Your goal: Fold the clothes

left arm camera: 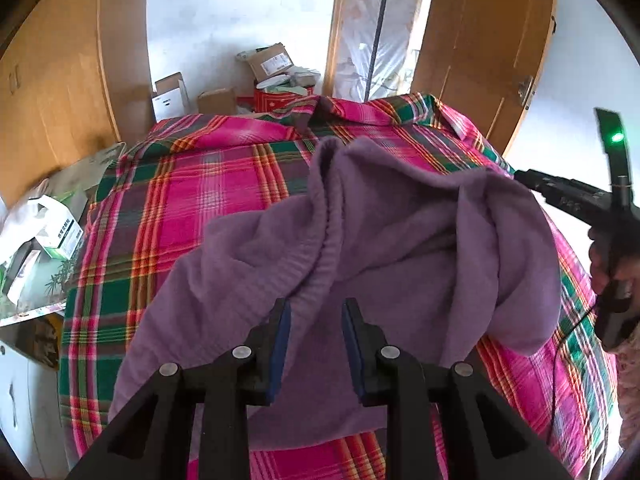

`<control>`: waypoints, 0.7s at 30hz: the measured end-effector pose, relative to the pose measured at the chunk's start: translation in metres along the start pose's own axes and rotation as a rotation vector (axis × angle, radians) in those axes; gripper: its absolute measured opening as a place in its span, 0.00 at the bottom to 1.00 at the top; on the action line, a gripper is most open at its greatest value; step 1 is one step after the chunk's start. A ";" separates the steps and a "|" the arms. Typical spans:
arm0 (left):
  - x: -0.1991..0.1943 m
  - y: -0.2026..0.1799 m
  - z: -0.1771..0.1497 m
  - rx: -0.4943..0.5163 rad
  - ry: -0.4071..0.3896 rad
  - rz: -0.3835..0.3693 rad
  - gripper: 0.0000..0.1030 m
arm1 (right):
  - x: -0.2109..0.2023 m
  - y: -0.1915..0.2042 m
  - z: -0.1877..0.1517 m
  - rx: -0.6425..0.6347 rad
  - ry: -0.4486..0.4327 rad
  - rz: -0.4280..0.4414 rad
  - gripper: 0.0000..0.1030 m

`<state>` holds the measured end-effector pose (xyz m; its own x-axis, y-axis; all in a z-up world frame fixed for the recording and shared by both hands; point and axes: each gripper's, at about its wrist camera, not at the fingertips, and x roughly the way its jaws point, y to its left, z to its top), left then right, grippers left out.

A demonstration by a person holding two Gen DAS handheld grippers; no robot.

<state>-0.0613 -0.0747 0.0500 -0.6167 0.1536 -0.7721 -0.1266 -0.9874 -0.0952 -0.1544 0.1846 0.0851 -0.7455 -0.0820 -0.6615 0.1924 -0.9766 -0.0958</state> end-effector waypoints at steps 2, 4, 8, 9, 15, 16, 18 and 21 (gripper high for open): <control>0.007 0.003 0.001 -0.010 0.010 0.035 0.26 | -0.012 0.009 -0.005 -0.014 -0.024 0.021 0.26; 0.014 0.009 0.003 -0.031 0.020 0.082 0.26 | -0.024 0.019 -0.010 -0.032 -0.051 0.039 0.26; 0.018 0.018 0.007 -0.034 -0.013 0.150 0.27 | -0.044 0.042 -0.019 -0.084 -0.100 0.086 0.27; 0.019 0.017 0.008 -0.014 -0.013 0.171 0.28 | -0.047 0.046 -0.020 -0.091 -0.106 0.097 0.27; 0.033 0.013 0.011 0.063 0.021 0.188 0.28 | -0.048 0.061 -0.028 -0.102 -0.089 0.134 0.27; 0.036 0.014 0.012 0.061 0.027 0.187 0.28 | -0.047 0.063 -0.029 -0.104 -0.085 0.140 0.27; 0.038 0.019 0.014 0.043 0.032 0.171 0.28 | -0.047 0.067 -0.032 -0.107 -0.077 0.150 0.27; 0.037 0.029 0.016 0.003 0.028 0.133 0.19 | -0.046 0.074 -0.037 -0.112 -0.064 0.167 0.28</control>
